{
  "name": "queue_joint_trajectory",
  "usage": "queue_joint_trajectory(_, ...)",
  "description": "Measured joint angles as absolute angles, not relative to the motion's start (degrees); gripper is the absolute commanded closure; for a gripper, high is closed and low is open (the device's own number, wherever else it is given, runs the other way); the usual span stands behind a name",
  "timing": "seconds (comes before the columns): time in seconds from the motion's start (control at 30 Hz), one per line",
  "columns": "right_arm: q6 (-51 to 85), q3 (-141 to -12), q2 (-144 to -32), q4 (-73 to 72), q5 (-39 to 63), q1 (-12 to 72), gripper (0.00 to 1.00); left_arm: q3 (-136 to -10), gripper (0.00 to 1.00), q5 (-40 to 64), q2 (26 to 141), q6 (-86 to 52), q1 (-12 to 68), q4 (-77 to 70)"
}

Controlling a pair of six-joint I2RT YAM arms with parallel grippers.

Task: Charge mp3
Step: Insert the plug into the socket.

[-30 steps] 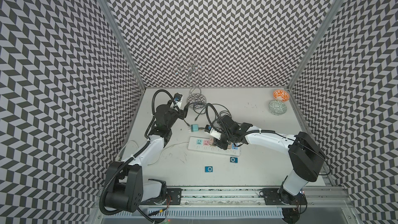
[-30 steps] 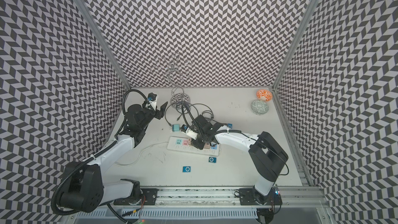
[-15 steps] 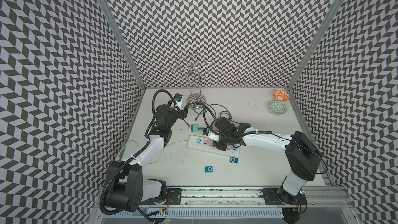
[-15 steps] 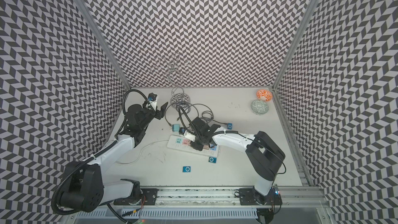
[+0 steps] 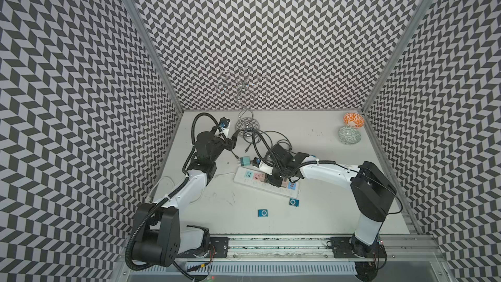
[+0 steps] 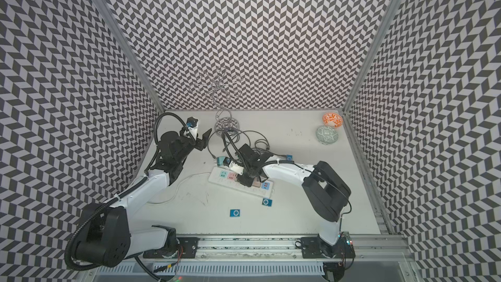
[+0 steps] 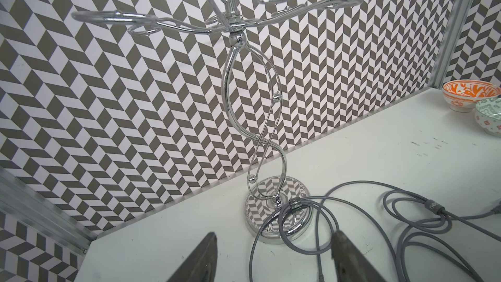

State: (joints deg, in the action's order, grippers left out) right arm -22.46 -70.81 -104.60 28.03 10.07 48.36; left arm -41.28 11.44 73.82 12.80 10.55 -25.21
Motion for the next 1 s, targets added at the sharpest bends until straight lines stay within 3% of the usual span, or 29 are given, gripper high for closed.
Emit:
queue_joint_trajectory(0.13, -22.41, -70.39, -104.42, 28.03, 10.00, 48.73, 0.87, -41.25, 0.33, 11.46, 73.82, 13.02, 10.76, -25.21)
queue_joint_trajectory(0.27, -21.85, -70.08, -103.94, 27.70, 9.65, 48.95, 0.69, -41.28, 0.33, 11.49, 73.82, 13.21, 10.87, -25.21)
queue_joint_trajectory(0.47, -20.73, -71.24, -103.88, 30.81, 8.84, 48.99, 0.57, -41.25, 0.33, 11.53, 73.78, 13.43, 10.87, -25.17)
queue_joint_trajectory(0.67, -19.11, -73.63, -102.59, 33.65, 9.04, 48.88, 0.49, -41.28, 0.33, 12.38, 73.19, 13.93, 10.92, -24.67)
queue_joint_trajectory(1.0, -18.39, -75.02, -95.50, 35.42, 10.11, 45.25, 0.47, -42.37, 0.33, 15.11, 73.03, 14.33, 13.89, -20.91)
